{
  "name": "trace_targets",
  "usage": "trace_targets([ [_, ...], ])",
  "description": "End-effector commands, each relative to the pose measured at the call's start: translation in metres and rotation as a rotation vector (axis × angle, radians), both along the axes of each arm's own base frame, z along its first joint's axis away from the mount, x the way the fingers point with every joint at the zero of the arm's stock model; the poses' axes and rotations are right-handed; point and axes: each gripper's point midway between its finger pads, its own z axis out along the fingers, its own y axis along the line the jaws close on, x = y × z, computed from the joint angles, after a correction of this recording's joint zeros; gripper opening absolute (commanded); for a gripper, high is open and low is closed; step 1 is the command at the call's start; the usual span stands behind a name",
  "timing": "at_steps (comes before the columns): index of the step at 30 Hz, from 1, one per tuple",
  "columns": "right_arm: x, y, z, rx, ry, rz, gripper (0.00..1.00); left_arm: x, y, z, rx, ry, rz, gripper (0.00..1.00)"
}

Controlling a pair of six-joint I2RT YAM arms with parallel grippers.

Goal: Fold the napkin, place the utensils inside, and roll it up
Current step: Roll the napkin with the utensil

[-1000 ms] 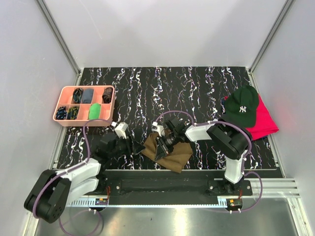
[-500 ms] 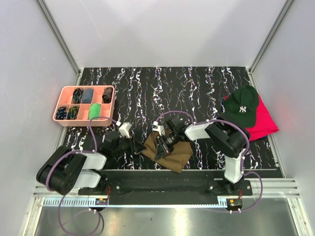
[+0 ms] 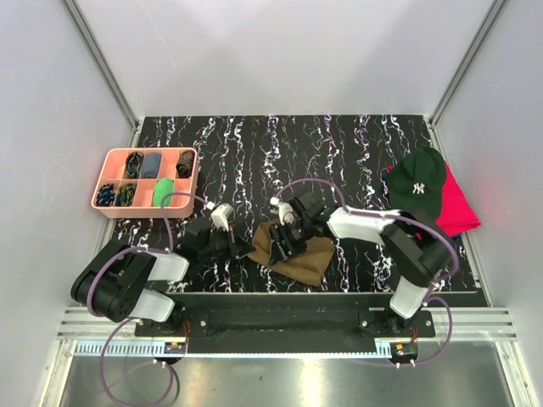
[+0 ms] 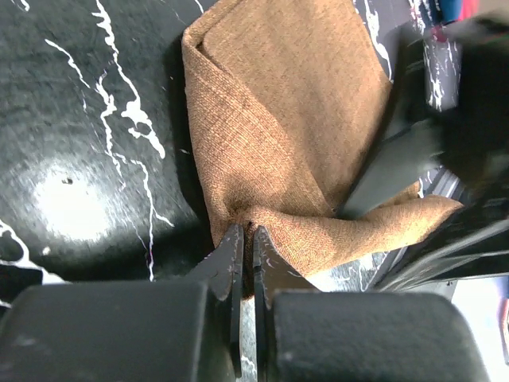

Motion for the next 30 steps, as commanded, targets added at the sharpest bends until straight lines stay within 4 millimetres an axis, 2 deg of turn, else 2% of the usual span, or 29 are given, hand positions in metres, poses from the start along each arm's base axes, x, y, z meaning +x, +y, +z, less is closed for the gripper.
trace_targets([
  [1,0.033,-0.018,0.048,-0.062,-0.246,-0.140,0.68,0.005,-0.004,-0.002,0.038,0.020,-0.040,0.00],
  [2,0.037,-0.025,0.049,-0.109,-0.286,-0.174,0.68,0.006,-0.003,-0.002,0.046,0.024,-0.039,0.00],
  [4,0.028,-0.028,0.055,-0.160,-0.343,-0.183,0.69,0.007,-0.002,-0.006,0.069,0.054,-0.029,0.00],
  [5,0.030,-0.043,0.056,-0.244,-0.389,-0.227,0.70,0.008,-0.001,-0.007,0.077,0.066,-0.026,0.00],
  [7,0.018,-0.048,0.057,-0.312,-0.417,-0.245,0.70,0.008,0.000,-0.011,0.101,0.103,-0.020,0.00],
  [8,0.016,-0.066,0.054,-0.405,-0.438,-0.278,0.70,0.009,0.000,-0.012,0.105,0.117,-0.013,0.00],
  [11,-0.001,-0.082,0.052,-0.510,-0.427,-0.343,0.70,0.012,-0.002,-0.012,0.103,0.152,-0.006,0.00],
  [13,-0.016,-0.084,0.054,-0.522,-0.428,-0.345,0.70,0.011,-0.003,-0.014,0.102,0.172,-0.005,0.00],
  [15,-0.030,-0.076,0.056,-0.503,-0.412,-0.355,0.70,0.011,-0.002,-0.016,0.107,0.190,0.002,0.00],
  [18,-0.039,-0.074,0.058,-0.514,-0.407,-0.390,0.70,0.011,-0.001,-0.019,0.122,0.203,0.006,0.00],
  [22,-0.051,-0.076,0.049,-0.570,-0.413,-0.388,0.69,0.009,-0.001,-0.022,0.127,0.215,0.001,0.00],
  [26,-0.054,-0.084,0.038,-0.631,-0.414,-0.383,0.68,0.008,0.000,-0.023,0.131,0.222,0.000,0.00],
  [30,-0.048,-0.086,0.043,-0.627,-0.453,-0.390,0.68,0.007,0.000,-0.023,0.131,0.222,-0.004,0.00],
])
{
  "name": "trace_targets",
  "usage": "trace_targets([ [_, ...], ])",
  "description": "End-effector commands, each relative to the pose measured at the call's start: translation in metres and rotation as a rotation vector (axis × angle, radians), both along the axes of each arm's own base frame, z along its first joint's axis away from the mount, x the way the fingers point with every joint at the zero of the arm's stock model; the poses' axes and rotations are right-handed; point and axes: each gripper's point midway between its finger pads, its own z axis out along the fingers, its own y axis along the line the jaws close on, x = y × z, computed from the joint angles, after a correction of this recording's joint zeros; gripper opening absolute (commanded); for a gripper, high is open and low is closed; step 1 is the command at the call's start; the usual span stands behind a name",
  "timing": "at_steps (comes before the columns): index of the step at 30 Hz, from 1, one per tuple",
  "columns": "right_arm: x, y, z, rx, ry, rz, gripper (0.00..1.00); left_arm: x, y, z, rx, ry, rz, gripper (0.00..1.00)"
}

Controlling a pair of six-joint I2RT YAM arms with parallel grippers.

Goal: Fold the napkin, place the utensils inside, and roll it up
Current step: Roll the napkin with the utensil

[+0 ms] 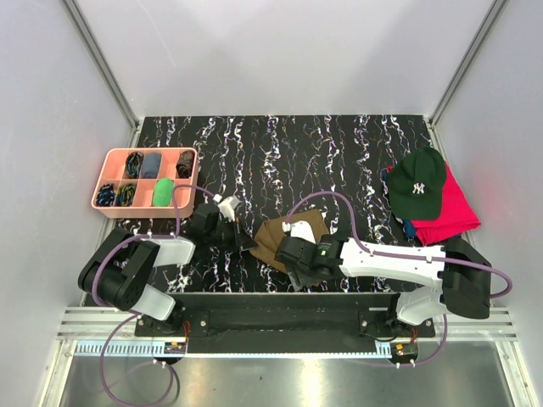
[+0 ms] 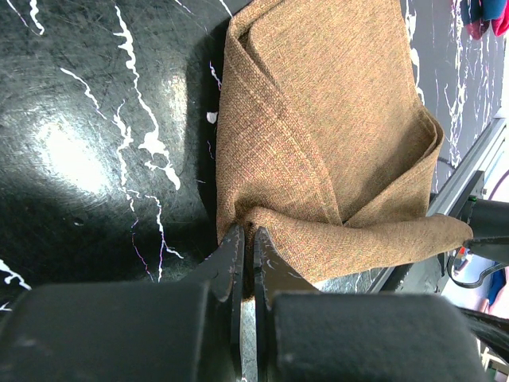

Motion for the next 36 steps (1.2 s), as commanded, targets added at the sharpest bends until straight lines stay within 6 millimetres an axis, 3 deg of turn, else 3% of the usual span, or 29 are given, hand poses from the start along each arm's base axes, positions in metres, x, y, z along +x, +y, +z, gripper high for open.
trace_targets([
  [1,0.012,0.000,0.014,-0.002,-0.077,-0.023,0.68,-0.007,0.007,-0.016,0.053,0.058,0.003,0.00],
  [6,0.014,0.013,0.028,0.041,-0.088,0.010,0.69,-0.007,0.007,-0.016,0.055,0.062,0.003,0.00],
  [9,0.017,0.010,0.026,0.039,-0.102,-0.001,0.71,-0.007,0.006,-0.016,0.054,0.062,0.001,0.00],
  [14,0.013,0.001,0.005,-0.002,-0.081,-0.013,0.72,-0.008,0.007,-0.016,0.059,0.066,-0.001,0.00],
  [22,0.011,0.005,-0.016,0.027,-0.052,-0.010,0.72,-0.008,0.007,-0.015,0.057,0.067,0.000,0.00],
  [28,0.008,-0.002,-0.038,0.016,-0.014,-0.038,0.72,-0.010,0.008,-0.015,0.061,0.067,0.000,0.00],
  [33,0.016,-0.005,-0.039,0.017,-0.021,-0.054,0.72,-0.009,0.007,-0.014,0.056,0.065,-0.001,0.00],
  [36,0.013,0.008,-0.027,0.056,-0.003,-0.001,0.73,-0.009,0.007,-0.014,0.059,0.063,-0.004,0.00],
])
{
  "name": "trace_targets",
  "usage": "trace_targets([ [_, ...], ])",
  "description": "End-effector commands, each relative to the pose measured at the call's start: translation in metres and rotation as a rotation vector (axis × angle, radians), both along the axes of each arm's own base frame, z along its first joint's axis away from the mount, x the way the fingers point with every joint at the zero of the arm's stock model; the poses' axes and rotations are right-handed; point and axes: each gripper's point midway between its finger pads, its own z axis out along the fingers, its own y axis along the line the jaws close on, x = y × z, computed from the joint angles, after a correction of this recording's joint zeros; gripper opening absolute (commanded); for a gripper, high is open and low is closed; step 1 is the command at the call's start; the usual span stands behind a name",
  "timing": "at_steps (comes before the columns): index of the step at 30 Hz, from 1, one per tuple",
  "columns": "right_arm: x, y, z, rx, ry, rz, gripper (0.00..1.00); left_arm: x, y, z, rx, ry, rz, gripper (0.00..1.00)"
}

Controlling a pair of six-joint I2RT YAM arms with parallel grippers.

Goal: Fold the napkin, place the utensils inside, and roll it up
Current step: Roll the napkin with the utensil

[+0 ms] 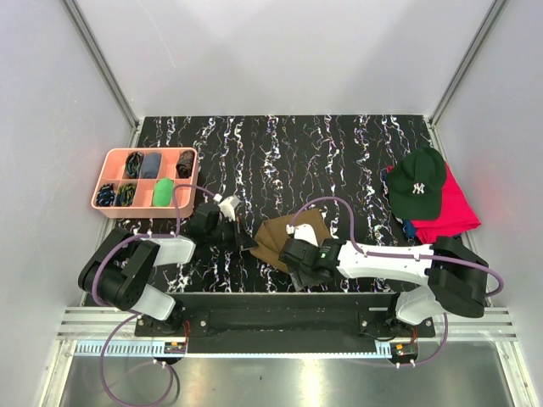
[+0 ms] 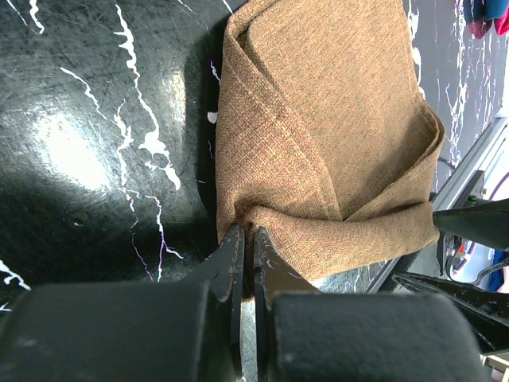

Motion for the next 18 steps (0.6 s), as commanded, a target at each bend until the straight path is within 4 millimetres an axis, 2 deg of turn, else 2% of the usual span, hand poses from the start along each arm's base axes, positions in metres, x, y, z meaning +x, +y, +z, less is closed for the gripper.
trace_targets([
  [1,0.002,0.024,0.018,0.080,0.007,0.053,0.73,-0.009,0.007,-0.013,0.052,0.051,-0.003,0.00],
  [7,0.003,0.034,0.049,0.095,-0.042,0.129,0.75,-0.010,0.007,-0.014,0.052,0.055,-0.004,0.00],
  [9,0.008,0.031,0.050,0.073,-0.071,0.138,0.77,-0.011,0.008,-0.015,0.053,0.057,-0.006,0.00],
  [18,0.014,0.014,0.009,-0.085,-0.040,0.123,0.79,-0.012,0.007,-0.015,0.050,0.064,-0.010,0.00],
])
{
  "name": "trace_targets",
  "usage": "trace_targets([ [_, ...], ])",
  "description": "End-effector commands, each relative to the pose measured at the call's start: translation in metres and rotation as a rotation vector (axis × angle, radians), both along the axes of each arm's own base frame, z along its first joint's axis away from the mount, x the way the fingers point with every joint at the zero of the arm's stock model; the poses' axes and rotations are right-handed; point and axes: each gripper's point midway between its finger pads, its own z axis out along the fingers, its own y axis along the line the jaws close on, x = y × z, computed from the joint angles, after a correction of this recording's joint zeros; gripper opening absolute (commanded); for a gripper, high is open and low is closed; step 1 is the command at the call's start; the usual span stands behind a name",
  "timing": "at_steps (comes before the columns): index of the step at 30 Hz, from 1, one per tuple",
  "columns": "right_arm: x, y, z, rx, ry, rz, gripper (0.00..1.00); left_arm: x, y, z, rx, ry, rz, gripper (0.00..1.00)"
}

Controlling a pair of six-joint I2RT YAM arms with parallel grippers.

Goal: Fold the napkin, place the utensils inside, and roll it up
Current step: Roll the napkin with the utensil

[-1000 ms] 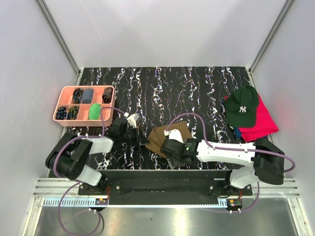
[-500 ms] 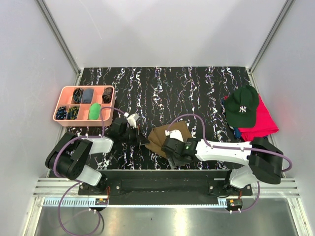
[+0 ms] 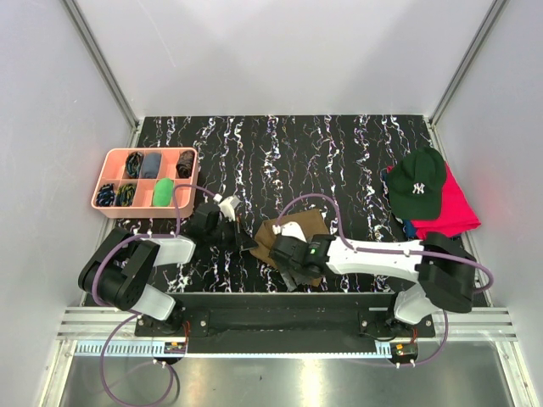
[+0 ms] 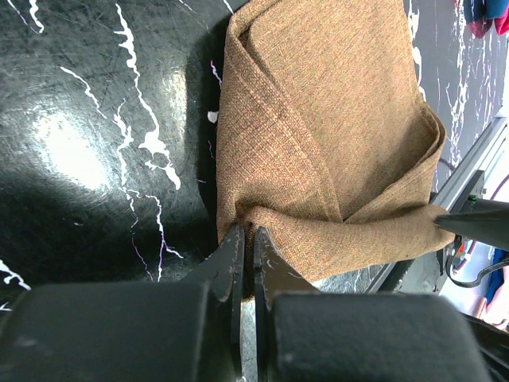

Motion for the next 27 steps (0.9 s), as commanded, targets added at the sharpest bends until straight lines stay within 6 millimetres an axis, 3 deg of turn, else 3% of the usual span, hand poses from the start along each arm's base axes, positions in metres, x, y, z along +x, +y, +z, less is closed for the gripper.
trace_targets([
  [1,0.008,-0.006,-0.008,-0.047,-0.019,-0.011,0.79,-0.011,0.007,-0.015,0.051,0.063,-0.006,0.00],
  [6,-0.003,-0.010,-0.015,-0.011,0.042,-0.041,0.74,-0.012,0.007,-0.015,0.051,0.065,-0.009,0.00],
  [8,-0.010,-0.007,-0.017,0.028,0.088,-0.062,0.67,-0.011,0.007,-0.016,0.052,0.067,-0.005,0.00],
  [14,-0.024,-0.032,-0.044,0.008,0.220,-0.166,0.59,-0.009,0.006,-0.014,0.050,0.062,-0.005,0.00],
  [27,-0.036,-0.051,-0.068,0.053,0.441,-0.280,0.56,-0.002,0.006,-0.019,0.083,0.073,-0.017,0.00],
])
